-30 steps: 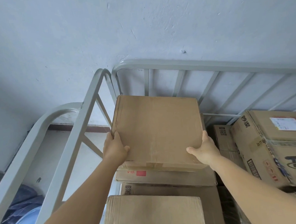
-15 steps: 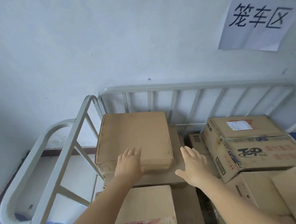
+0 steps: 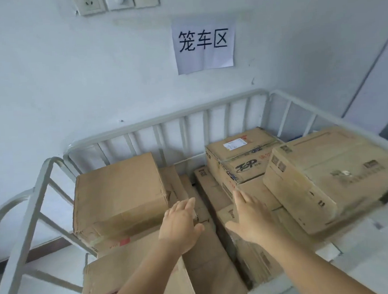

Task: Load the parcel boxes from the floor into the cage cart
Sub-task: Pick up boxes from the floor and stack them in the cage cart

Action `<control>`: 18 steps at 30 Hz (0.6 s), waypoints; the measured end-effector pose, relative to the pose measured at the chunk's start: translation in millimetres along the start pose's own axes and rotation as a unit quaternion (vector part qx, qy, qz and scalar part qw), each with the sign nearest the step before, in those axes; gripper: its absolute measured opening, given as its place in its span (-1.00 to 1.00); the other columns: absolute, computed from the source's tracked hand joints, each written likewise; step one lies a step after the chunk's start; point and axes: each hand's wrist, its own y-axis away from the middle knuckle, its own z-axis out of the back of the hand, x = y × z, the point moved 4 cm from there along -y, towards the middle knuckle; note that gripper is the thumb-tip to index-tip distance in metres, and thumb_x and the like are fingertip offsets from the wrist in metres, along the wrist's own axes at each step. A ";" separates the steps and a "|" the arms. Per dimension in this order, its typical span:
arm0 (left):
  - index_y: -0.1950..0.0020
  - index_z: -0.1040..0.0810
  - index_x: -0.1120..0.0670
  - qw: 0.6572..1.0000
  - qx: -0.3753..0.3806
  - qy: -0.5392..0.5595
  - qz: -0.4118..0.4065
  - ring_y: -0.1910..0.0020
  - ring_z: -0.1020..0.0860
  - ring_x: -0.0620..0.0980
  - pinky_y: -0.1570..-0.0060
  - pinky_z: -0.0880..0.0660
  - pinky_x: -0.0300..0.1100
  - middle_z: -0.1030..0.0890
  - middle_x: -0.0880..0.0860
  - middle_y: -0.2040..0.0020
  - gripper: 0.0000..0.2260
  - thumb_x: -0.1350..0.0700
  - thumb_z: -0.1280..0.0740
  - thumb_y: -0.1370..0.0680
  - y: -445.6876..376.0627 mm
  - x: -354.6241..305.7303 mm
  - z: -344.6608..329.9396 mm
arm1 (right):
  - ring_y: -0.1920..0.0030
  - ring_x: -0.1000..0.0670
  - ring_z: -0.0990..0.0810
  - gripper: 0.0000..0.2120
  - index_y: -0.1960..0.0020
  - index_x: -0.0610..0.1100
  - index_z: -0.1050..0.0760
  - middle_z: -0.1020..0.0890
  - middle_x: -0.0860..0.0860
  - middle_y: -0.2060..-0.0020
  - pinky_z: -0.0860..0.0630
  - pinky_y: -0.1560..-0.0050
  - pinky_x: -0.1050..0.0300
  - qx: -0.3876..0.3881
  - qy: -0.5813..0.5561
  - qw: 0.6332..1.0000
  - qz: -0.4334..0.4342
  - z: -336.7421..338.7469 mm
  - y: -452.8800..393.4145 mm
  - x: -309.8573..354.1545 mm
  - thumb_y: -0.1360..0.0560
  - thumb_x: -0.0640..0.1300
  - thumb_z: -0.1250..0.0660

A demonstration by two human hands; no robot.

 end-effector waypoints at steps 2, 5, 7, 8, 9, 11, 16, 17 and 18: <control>-0.58 -0.05 0.03 0.999 -0.003 -0.007 -0.042 -0.54 -0.13 0.02 -0.50 -0.08 -0.06 -0.20 -0.01 -0.55 -0.35 -0.05 -0.28 -0.57 3.9 -27.8 0.3 | -0.57 -0.07 0.00 -0.12 -0.60 -0.11 0.16 0.01 -0.03 -0.59 -0.02 -0.53 -0.01 -0.028 -0.010 0.999 -0.027 11.9 24.2 -14.9 -0.54 0.19 -0.28; -0.55 -0.15 0.00 0.993 -0.004 -0.010 -0.118 -0.51 -0.20 0.00 -0.47 -0.12 -0.06 -0.26 -0.02 -0.52 -0.40 -0.03 -0.29 -0.56 12.0 -66.8 -1.4 | -0.58 -0.07 0.03 -0.12 -0.60 -0.12 0.18 0.03 -0.05 -0.59 0.02 -0.53 -0.03 -0.055 -0.021 0.995 -0.079 24.2 63.6 -36.0 -0.55 0.18 -0.27; -0.53 -0.19 -0.03 0.986 0.002 -0.008 -0.164 -0.48 -0.24 0.00 -0.47 -0.16 -0.04 -0.29 -0.04 -0.51 -0.42 -0.03 -0.28 -0.55 20.3 -89.6 -4.6 | -0.58 -0.08 0.04 -0.11 -0.60 -0.12 0.18 0.04 -0.05 -0.60 0.02 -0.53 -0.05 -0.068 -0.025 0.990 -0.120 26.0 91.3 -50.0 -0.54 0.18 -0.28; -0.55 -0.17 -0.02 0.983 0.011 -0.011 -0.181 -0.49 -0.24 0.01 -0.48 -0.16 -0.02 -0.27 -0.03 -0.52 -0.41 -0.04 -0.28 -0.55 26.0 -100.0 -7.5 | -0.58 -0.09 0.03 -0.11 -0.61 -0.12 0.18 0.04 -0.05 -0.60 0.02 -0.53 -0.06 -0.075 -0.023 0.987 -0.138 24.7 105.6 -57.4 -0.54 0.17 -0.29; -0.57 -0.13 -0.01 0.981 0.022 -0.018 -0.194 -0.50 -0.21 0.02 -0.50 -0.14 0.00 -0.24 -0.01 -0.53 -0.38 -0.05 -0.27 -0.56 32.5 -110.2 -11.3 | -0.58 -0.09 0.03 -0.11 -0.61 -0.12 0.18 0.04 -0.05 -0.60 0.02 -0.53 -0.06 -0.080 -0.022 0.984 -0.157 22.8 120.7 -64.5 -0.54 0.16 -0.29; -0.59 -0.06 0.02 0.973 0.044 -0.032 -0.224 -0.53 -0.15 0.03 -0.51 -0.09 -0.01 -0.19 0.01 -0.55 -0.35 -0.06 -0.27 -0.57 46.7 -129.5 -20.5 | -0.57 -0.08 0.03 -0.14 -0.60 -0.12 0.16 0.03 -0.03 -0.59 0.01 -0.52 -0.06 -0.087 -0.027 0.978 -0.189 18.2 152.7 -76.6 -0.55 0.14 -0.28; -0.59 -0.03 0.04 0.943 0.091 -0.057 -0.314 -0.53 -0.14 0.05 -0.50 -0.12 -0.01 -0.15 0.01 -0.57 -0.34 -0.08 -0.26 -0.58 88.5 -180.7 -51.3 | -0.55 -0.06 -0.04 -0.20 -0.59 -0.11 0.07 -0.07 -0.01 -0.56 -0.06 -0.49 -0.04 -0.122 -0.058 0.951 -0.277 -3.3 236.0 -105.6 -0.54 0.11 -0.29; -0.59 -0.04 0.04 0.936 0.095 -0.061 -0.332 -0.53 -0.15 0.04 -0.50 -0.14 -0.02 -0.16 0.01 -0.56 -0.34 -0.08 -0.27 -0.58 96.8 -191.8 -58.3 | -0.55 -0.06 -0.04 -0.20 -0.59 -0.11 0.08 -0.07 0.00 -0.57 -0.07 -0.50 -0.04 -0.124 -0.064 0.945 -0.296 -8.8 252.4 -111.5 -0.54 0.11 -0.28; -0.58 -0.05 0.05 0.929 0.101 -0.063 -0.350 -0.52 -0.16 0.04 -0.49 -0.15 -0.03 -0.18 0.01 -0.56 -0.33 -0.08 -0.28 -0.57 104.7 -203.9 -65.7 | -0.55 -0.07 -0.04 -0.20 -0.59 -0.10 0.08 -0.07 0.00 -0.56 -0.07 -0.50 -0.04 -0.127 -0.068 0.939 -0.314 -14.1 268.5 -118.3 -0.55 0.11 -0.28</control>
